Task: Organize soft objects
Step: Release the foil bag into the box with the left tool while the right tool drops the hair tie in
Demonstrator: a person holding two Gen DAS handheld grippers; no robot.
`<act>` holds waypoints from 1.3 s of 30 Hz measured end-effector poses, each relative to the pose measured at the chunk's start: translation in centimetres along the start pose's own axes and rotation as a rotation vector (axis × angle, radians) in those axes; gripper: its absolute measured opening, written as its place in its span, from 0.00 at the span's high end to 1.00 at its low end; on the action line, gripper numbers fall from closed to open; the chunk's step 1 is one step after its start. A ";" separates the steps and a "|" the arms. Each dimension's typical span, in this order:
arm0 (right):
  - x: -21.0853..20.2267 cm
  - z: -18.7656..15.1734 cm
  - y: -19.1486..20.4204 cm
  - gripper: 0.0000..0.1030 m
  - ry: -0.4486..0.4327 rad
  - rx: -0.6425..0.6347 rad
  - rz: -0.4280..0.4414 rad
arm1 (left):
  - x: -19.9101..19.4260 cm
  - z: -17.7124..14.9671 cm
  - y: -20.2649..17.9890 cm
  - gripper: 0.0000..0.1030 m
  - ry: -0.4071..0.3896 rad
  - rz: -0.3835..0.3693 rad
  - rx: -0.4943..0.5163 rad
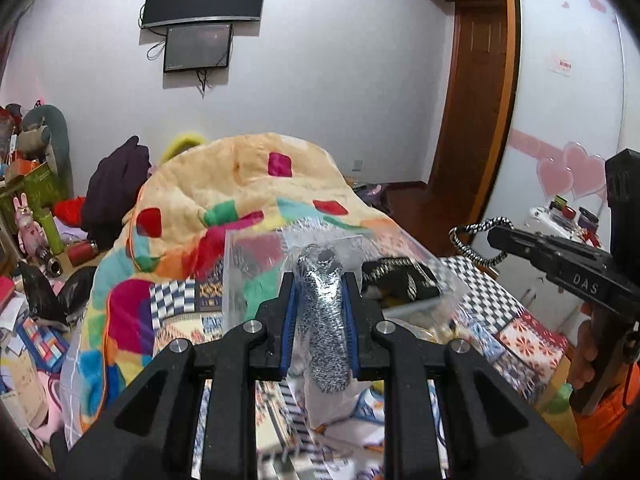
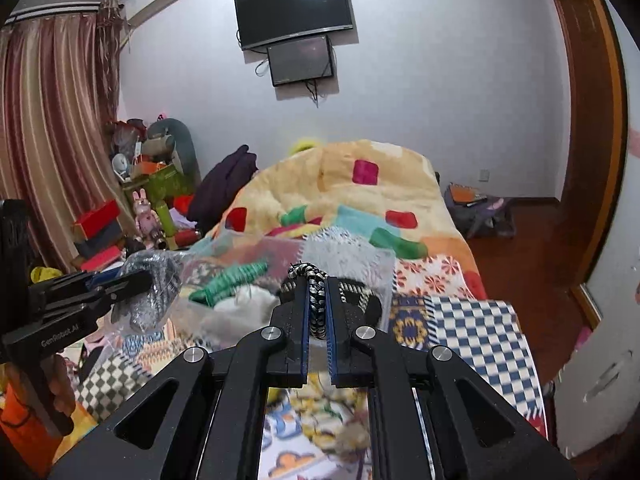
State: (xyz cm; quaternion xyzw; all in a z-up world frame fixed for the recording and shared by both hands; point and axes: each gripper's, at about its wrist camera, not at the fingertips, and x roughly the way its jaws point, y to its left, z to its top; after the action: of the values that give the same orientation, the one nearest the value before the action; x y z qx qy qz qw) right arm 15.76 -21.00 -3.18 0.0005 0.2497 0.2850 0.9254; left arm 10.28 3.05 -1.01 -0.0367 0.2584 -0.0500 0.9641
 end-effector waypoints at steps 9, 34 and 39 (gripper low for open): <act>3.2 1.4 0.9 0.94 0.008 -0.018 0.017 | 3.5 1.3 1.0 0.80 0.014 0.035 0.007; 9.2 -1.5 1.3 0.71 0.249 -0.058 -0.017 | 8.4 -0.8 1.5 0.51 0.148 0.091 0.025; 8.4 -1.4 1.5 0.53 0.227 -0.077 -0.023 | 7.3 -0.7 1.4 0.42 0.144 0.073 0.012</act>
State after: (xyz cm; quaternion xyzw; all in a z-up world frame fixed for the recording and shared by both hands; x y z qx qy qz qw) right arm 20.31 -15.56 -8.02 -0.0699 0.3419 0.2819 0.8938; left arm 16.34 3.55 -5.42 -0.0177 0.3278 -0.0190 0.9444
